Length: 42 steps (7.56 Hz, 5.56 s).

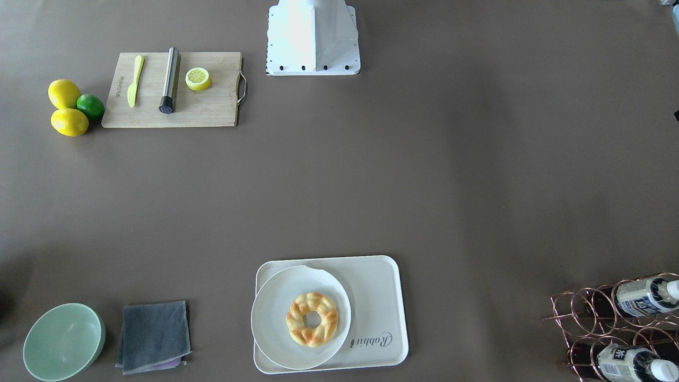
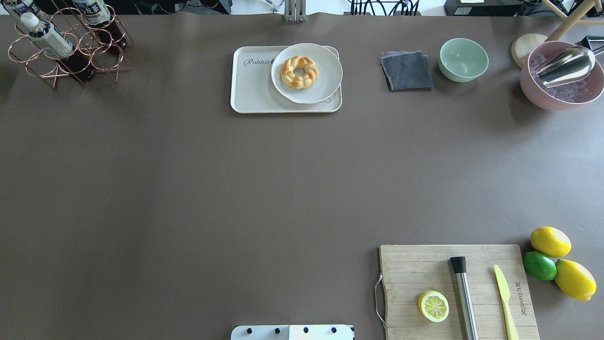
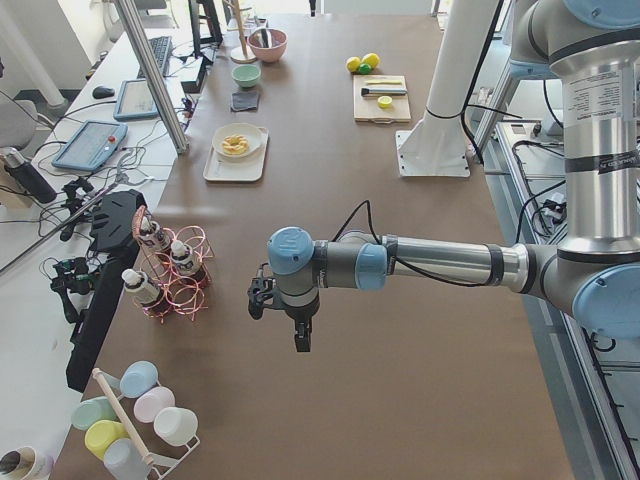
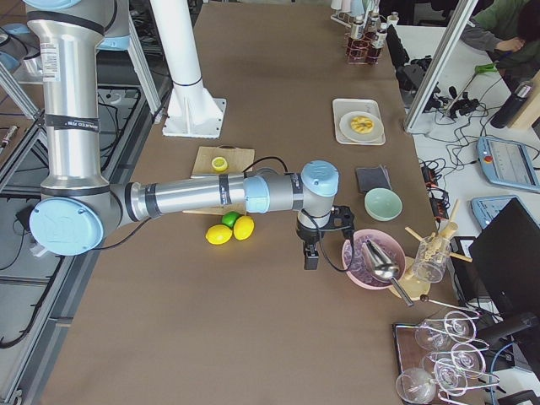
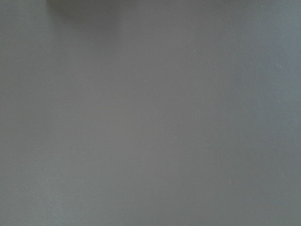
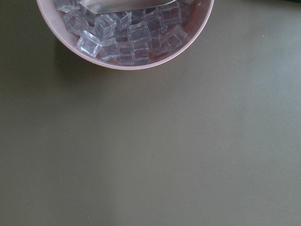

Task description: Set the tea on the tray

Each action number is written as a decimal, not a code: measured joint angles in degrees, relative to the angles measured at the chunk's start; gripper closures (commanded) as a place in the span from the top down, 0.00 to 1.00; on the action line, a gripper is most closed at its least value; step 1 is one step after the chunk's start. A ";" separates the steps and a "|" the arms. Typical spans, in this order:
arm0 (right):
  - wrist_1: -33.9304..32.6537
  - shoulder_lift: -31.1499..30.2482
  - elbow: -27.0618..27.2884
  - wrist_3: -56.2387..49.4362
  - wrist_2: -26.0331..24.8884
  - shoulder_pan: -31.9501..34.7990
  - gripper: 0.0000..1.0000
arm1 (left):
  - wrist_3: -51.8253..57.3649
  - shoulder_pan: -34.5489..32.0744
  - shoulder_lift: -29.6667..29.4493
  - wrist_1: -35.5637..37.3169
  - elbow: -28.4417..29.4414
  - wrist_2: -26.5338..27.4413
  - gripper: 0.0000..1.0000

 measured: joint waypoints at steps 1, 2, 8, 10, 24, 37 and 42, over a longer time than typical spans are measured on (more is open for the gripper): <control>0.00 0.00 0.02 -0.03 0.00 0.00 1.00 | 0.00 0.00 0.00 0.02 -0.01 0.00 0.99; 0.00 -0.07 0.18 -0.20 -0.06 0.00 1.00 | 0.00 -0.03 0.00 0.00 -0.05 0.00 0.99; 0.00 -0.46 2.88 -0.03 0.07 0.00 1.00 | 0.00 -0.07 -0.06 -0.05 -0.08 0.00 0.99; 0.00 0.01 3.50 0.05 -0.16 0.14 1.00 | 0.00 -0.11 -0.08 -0.08 -0.30 0.00 0.99; 23.44 0.91 -0.66 0.88 5.58 -0.93 1.00 | -4.30 -2.30 -7.95 -22.74 0.65 -0.25 0.99; 23.82 13.70 -1.75 19.93 -1.88 -14.29 1.00 | -33.00 12.28 -28.01 -58.92 27.92 23.69 0.78; 23.83 13.68 -1.74 19.91 -2.45 -14.41 1.00 | -35.93 16.01 -28.61 -64.44 31.77 27.22 0.66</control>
